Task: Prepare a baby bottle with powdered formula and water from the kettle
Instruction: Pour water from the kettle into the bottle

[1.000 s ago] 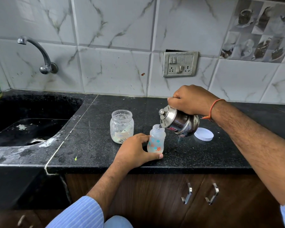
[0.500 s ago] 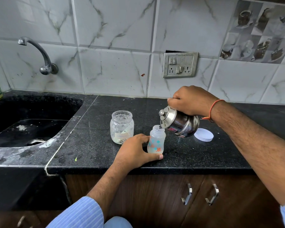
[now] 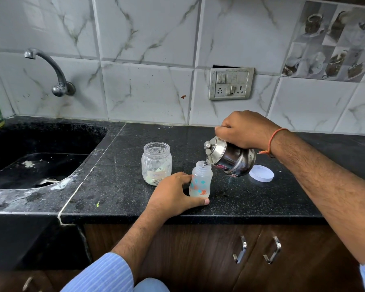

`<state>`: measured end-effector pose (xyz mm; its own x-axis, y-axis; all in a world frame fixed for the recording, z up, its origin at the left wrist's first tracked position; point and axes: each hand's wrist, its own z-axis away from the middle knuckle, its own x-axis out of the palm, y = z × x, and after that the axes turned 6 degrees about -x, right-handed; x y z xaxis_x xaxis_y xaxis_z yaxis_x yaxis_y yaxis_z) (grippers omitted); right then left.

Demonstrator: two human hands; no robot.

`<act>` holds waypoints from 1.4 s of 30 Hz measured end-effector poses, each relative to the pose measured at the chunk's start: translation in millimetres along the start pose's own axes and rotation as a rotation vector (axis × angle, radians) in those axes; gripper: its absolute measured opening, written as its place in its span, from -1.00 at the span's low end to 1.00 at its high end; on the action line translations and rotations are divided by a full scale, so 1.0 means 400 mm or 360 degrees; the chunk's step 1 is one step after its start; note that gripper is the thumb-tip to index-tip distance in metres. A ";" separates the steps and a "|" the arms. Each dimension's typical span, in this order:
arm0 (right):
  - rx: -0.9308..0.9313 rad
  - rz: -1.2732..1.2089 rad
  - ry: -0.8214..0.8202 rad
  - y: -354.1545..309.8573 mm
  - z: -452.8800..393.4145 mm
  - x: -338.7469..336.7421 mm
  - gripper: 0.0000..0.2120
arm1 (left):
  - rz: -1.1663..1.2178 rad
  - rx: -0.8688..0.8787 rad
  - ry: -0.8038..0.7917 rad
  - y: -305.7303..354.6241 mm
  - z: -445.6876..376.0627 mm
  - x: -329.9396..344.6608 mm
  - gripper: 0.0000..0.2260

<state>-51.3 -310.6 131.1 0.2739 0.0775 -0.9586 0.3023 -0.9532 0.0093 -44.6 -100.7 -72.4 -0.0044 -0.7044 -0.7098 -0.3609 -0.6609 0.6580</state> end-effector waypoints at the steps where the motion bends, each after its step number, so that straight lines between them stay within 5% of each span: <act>1: 0.0001 -0.0002 0.0002 0.001 0.000 0.001 -0.52 | 0.0004 -0.0001 -0.0006 0.000 0.000 0.000 -0.41; 20: 0.0060 -0.0254 0.0093 0.029 0.028 0.021 -0.48 | 0.0022 -0.0005 -0.0035 -0.002 -0.001 -0.002 -0.33; 31: 0.0365 -0.1306 0.0366 0.102 0.098 0.149 -0.57 | 0.0022 -0.0006 -0.0029 -0.001 0.001 -0.001 -0.37; 42: 0.1039 -0.1960 0.0616 0.108 0.135 0.343 -0.68 | 0.0029 -0.0002 -0.0018 0.007 0.007 -0.005 -0.41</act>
<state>-49.9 -357.1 -15.2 0.4090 0.9038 -0.1257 0.0900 -0.1770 -0.9801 -48.0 -100.3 -70.0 -0.0216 -0.7135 -0.7003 -0.3595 -0.6481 0.6714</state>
